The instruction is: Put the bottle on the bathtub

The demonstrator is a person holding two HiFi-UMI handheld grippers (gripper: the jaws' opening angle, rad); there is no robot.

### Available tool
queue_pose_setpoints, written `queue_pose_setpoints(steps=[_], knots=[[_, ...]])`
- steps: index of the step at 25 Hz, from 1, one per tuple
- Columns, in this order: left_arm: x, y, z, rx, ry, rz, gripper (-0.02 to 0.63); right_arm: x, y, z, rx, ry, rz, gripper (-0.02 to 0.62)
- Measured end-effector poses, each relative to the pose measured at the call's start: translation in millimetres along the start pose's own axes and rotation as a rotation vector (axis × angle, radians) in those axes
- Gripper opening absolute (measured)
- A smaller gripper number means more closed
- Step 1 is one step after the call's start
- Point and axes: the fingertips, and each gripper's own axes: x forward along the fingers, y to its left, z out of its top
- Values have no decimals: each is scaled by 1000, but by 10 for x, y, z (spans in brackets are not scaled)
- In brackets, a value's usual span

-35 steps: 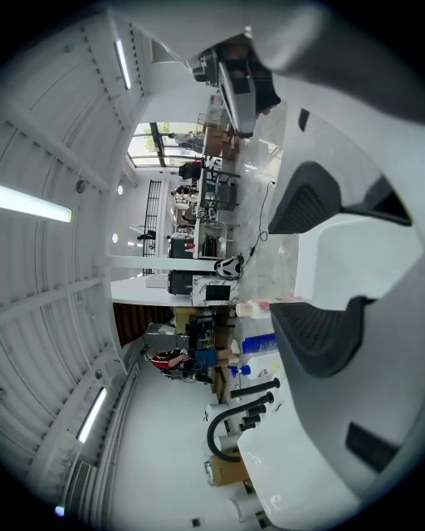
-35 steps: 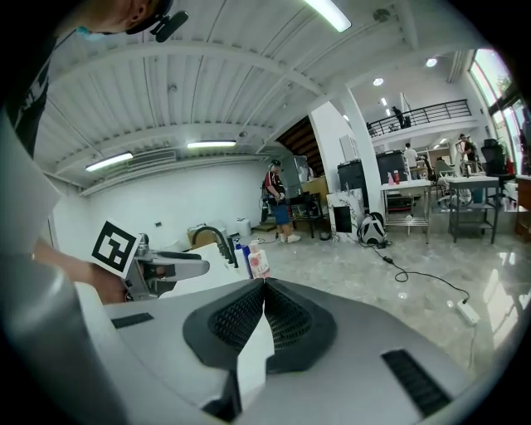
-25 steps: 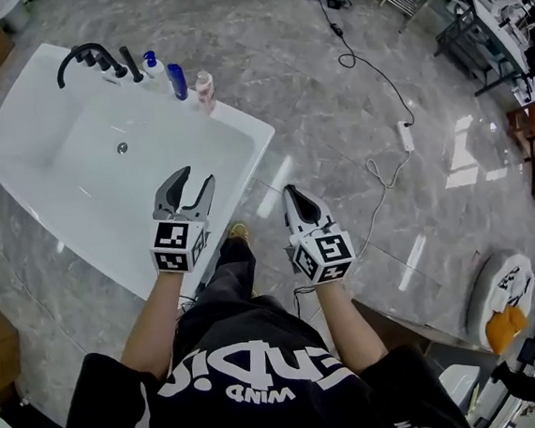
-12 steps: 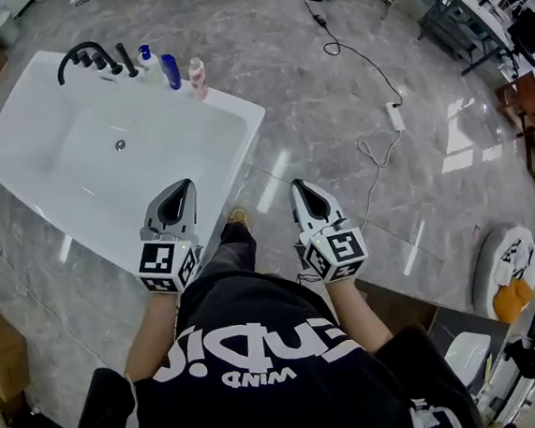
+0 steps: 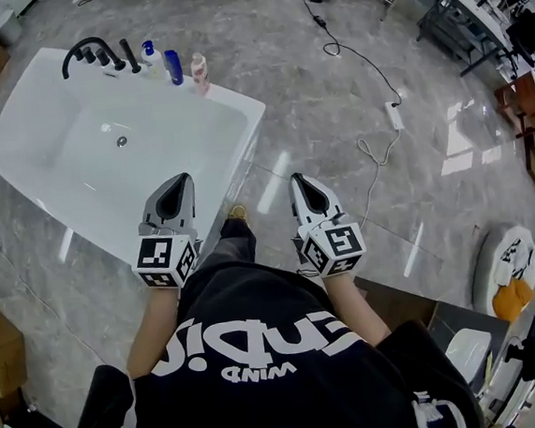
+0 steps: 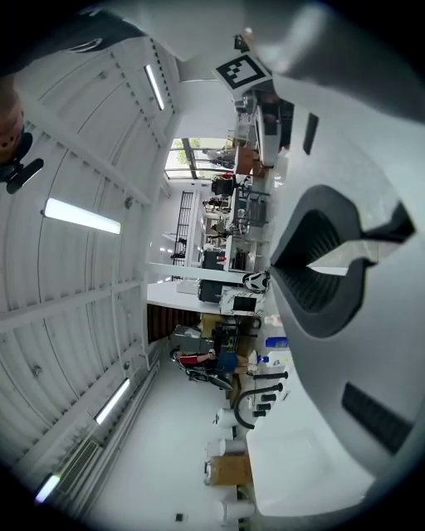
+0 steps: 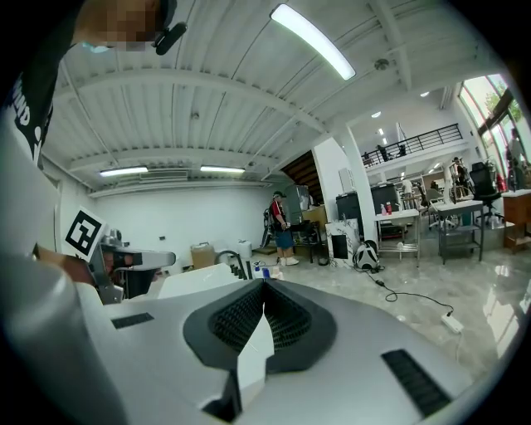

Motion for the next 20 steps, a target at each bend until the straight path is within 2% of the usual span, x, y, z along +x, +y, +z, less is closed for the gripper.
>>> queue_pose_setpoints(steps=[20], knots=[[-31,20,21,-15,10,46,9,9,-119,58,7,2,-16,23]])
